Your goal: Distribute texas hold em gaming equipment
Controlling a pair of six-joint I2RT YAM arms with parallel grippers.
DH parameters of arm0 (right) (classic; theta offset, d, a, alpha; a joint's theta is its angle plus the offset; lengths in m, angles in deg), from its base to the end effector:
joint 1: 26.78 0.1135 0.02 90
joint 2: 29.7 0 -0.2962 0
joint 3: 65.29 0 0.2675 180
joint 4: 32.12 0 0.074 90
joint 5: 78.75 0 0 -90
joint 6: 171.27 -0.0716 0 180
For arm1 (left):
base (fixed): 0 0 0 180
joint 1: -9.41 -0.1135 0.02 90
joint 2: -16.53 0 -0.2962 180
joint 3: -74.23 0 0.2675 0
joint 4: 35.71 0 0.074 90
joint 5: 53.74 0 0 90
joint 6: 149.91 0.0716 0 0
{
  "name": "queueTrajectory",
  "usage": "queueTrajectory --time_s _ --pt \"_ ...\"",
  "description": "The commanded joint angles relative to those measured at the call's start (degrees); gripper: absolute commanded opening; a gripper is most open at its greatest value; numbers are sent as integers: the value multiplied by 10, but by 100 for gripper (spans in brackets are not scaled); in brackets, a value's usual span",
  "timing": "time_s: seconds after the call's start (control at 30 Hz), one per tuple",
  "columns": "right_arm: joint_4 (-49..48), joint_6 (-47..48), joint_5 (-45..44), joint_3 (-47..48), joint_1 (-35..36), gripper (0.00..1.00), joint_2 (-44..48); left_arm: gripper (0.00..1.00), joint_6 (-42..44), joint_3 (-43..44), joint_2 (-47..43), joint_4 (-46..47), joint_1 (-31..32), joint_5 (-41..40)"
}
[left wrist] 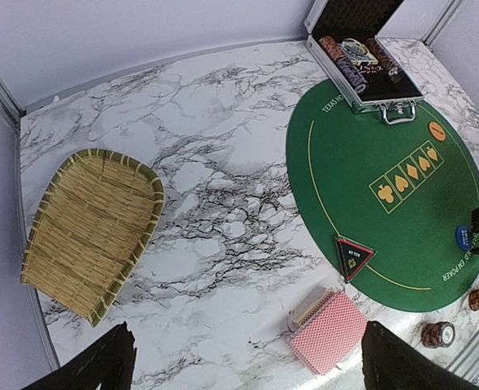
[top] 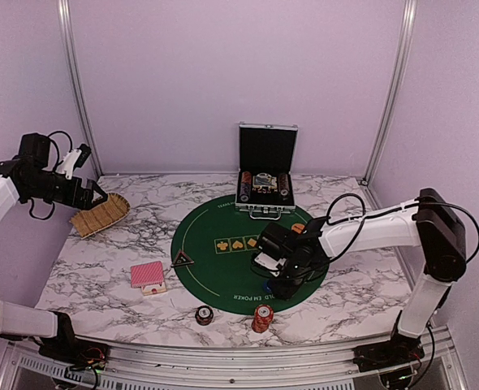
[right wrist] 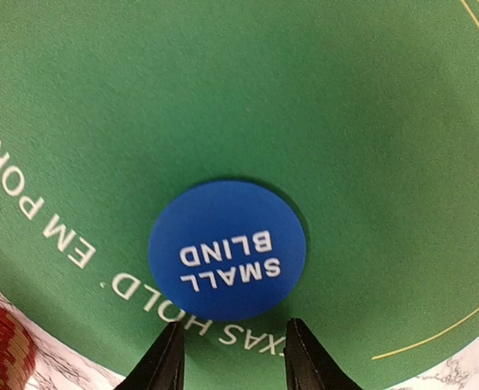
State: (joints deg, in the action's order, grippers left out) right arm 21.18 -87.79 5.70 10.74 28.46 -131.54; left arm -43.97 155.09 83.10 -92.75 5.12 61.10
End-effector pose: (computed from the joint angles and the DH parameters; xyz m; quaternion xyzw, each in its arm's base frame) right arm 0.2047 0.2828 0.1443 -0.4059 0.9077 0.0073 0.1061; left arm 0.2650 -0.0103 0.3570 0.1766 0.8814 -0.1253 0.4199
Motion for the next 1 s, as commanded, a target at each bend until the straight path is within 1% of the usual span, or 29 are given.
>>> queueTrajectory --time_s 0.0,0.13,0.27,0.4,0.57,0.77,0.97 --pt "4 -24 -9 -24 -12 41 37 99 7 18 -1 -13 -3 3" --pt "7 -31 -10 -40 -20 40 57 99 6 18 -1 -13 -3 5" --pt "12 -32 -11 -37 -21 40 64 99 6 17 -3 -13 -3 5" --pt "9 -28 0 2 -21 44 61 99 7 18 -3 -13 -3 5" --pt "-1 -9 26 69 -21 44 7 99 7 18 -4 -13 -2 2" --pt "-17 6 47 101 -21 42 -58 99 11 20 -7 -14 -2 -6" --pt "-26 9 42 109 -21 39 -79 99 10 24 -4 -15 -3 -5"
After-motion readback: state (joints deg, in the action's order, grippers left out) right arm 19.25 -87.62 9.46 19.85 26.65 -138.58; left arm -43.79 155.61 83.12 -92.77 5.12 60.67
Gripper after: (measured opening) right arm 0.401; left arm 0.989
